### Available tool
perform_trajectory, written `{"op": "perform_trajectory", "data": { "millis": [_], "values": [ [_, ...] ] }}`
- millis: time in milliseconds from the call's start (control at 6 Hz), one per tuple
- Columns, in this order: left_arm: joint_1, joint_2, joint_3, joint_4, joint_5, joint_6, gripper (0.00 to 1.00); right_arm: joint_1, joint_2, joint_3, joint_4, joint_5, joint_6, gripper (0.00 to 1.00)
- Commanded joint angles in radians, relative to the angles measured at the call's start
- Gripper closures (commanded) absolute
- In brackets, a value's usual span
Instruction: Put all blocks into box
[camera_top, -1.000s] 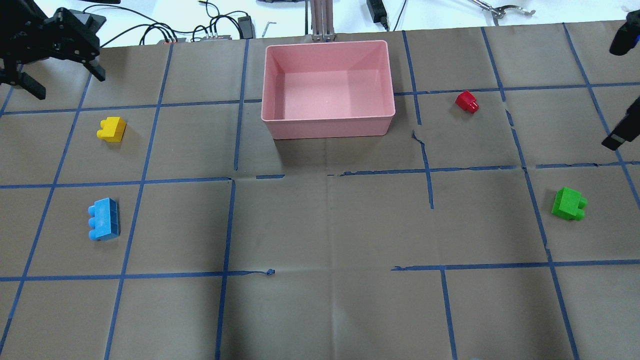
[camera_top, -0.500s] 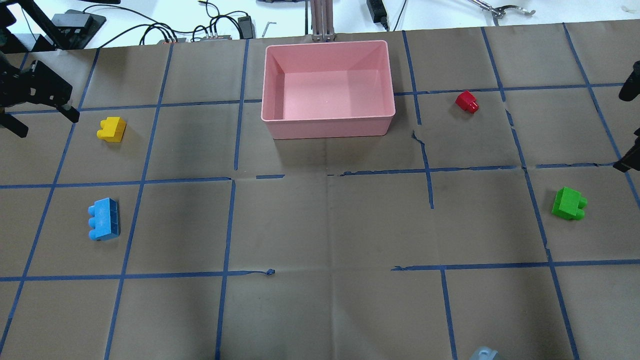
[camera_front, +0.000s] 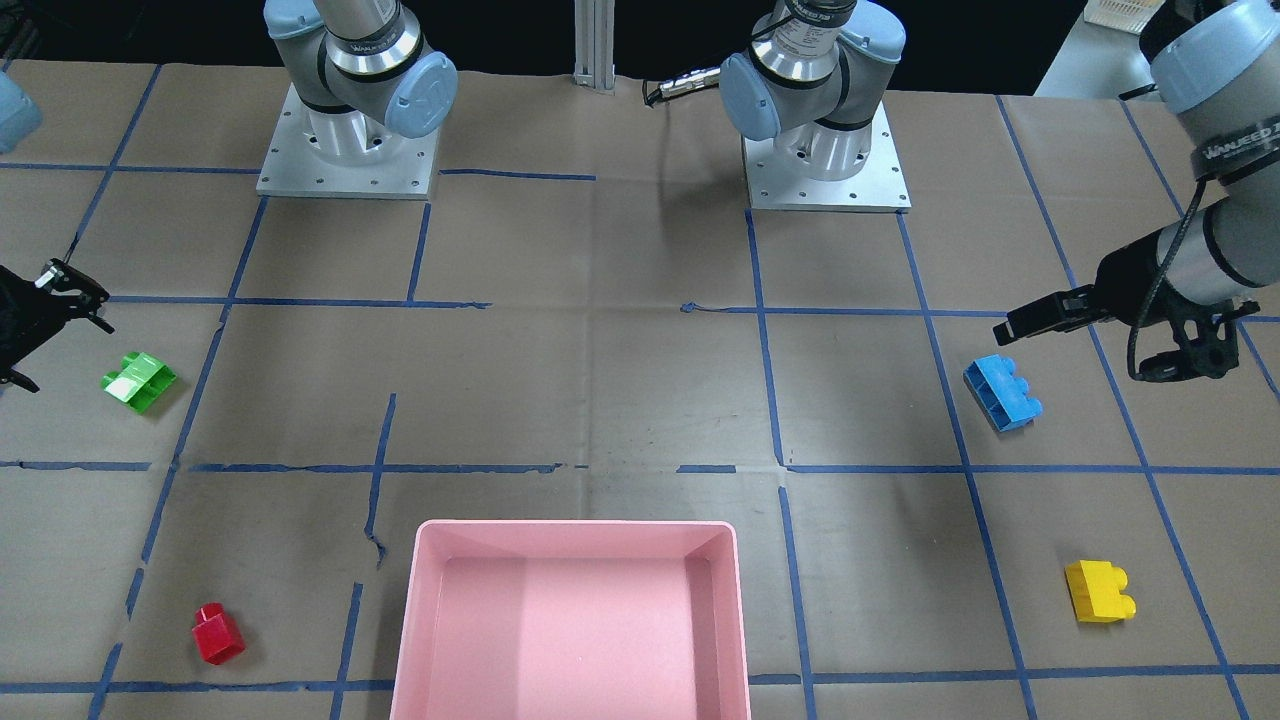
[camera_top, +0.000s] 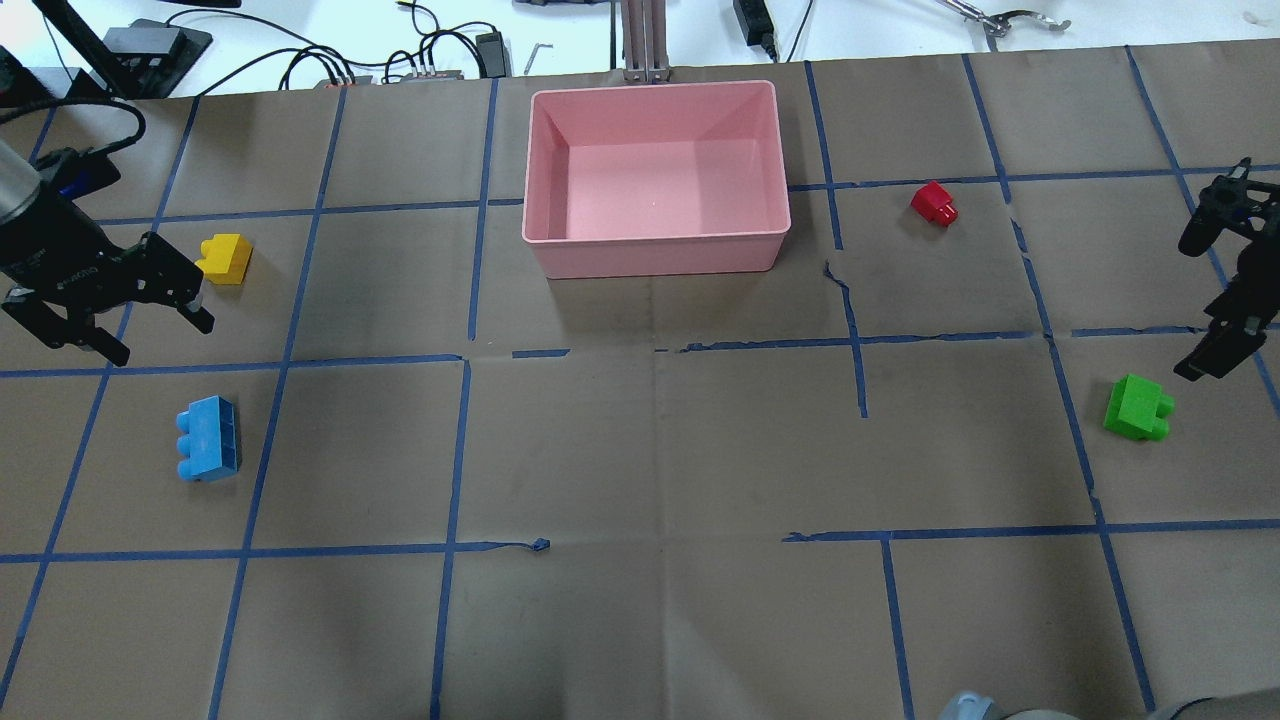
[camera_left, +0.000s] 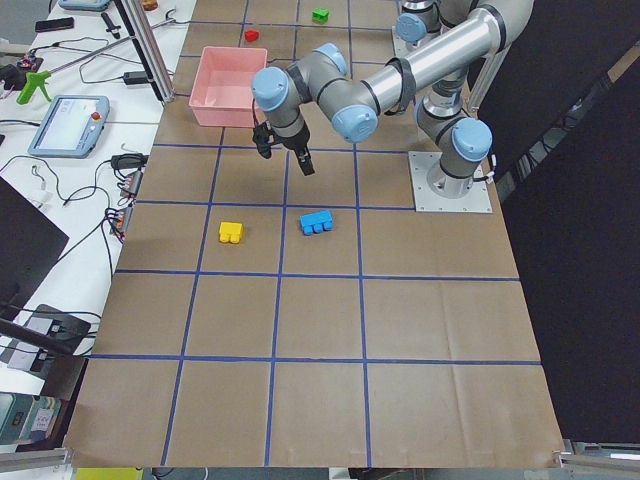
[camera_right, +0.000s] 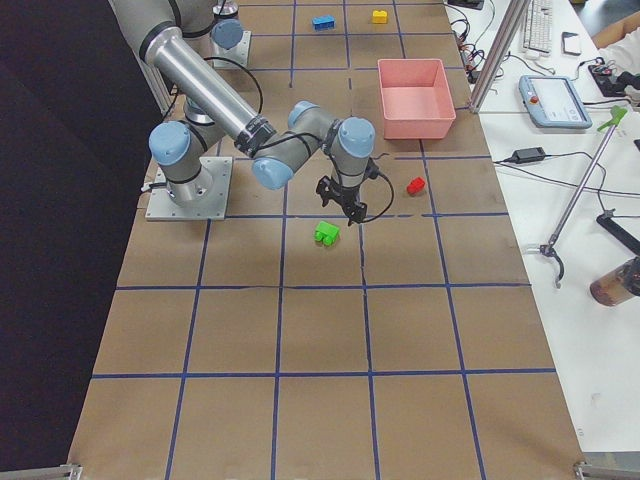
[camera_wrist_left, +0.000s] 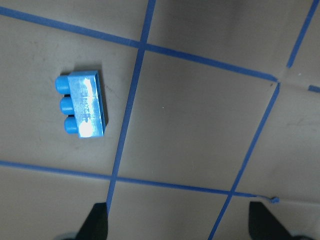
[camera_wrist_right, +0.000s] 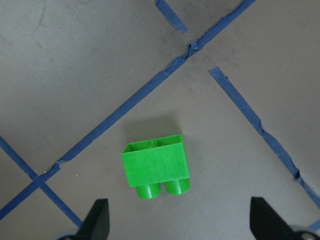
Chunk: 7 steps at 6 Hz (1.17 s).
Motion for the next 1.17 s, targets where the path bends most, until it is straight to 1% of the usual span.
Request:
{"op": "perform_trajectory", "data": {
  "millis": [0,167,333,500,667,833,1000],
  "values": [
    [0.093,-0.013,-0.229,0.345,0.004,0.040,0.02,0.000,0.019,0.115,-0.168,0.002,-0.055,0.00],
    [0.117,-0.022,-0.292,0.476,0.004,0.113,0.02,0.000,0.019,0.153,-0.230,0.006,-0.119,0.00],
    [0.126,-0.053,-0.299,0.500,0.003,0.138,0.01,0.000,0.021,0.170,-0.235,0.008,-0.167,0.00],
    [0.143,-0.092,-0.299,0.531,0.004,0.263,0.01,-0.002,0.042,0.178,-0.237,0.008,-0.170,0.00],
    [0.149,-0.131,-0.310,0.613,0.004,0.293,0.02,-0.014,0.062,0.177,-0.273,0.008,-0.172,0.00],
    [0.149,-0.142,-0.316,0.618,0.003,0.295,0.02,-0.023,0.091,0.175,-0.313,0.006,-0.196,0.00],
    [0.149,-0.153,-0.316,0.618,0.007,0.306,0.02,-0.023,0.091,0.175,-0.312,0.006,-0.195,0.00]
  ]
}}
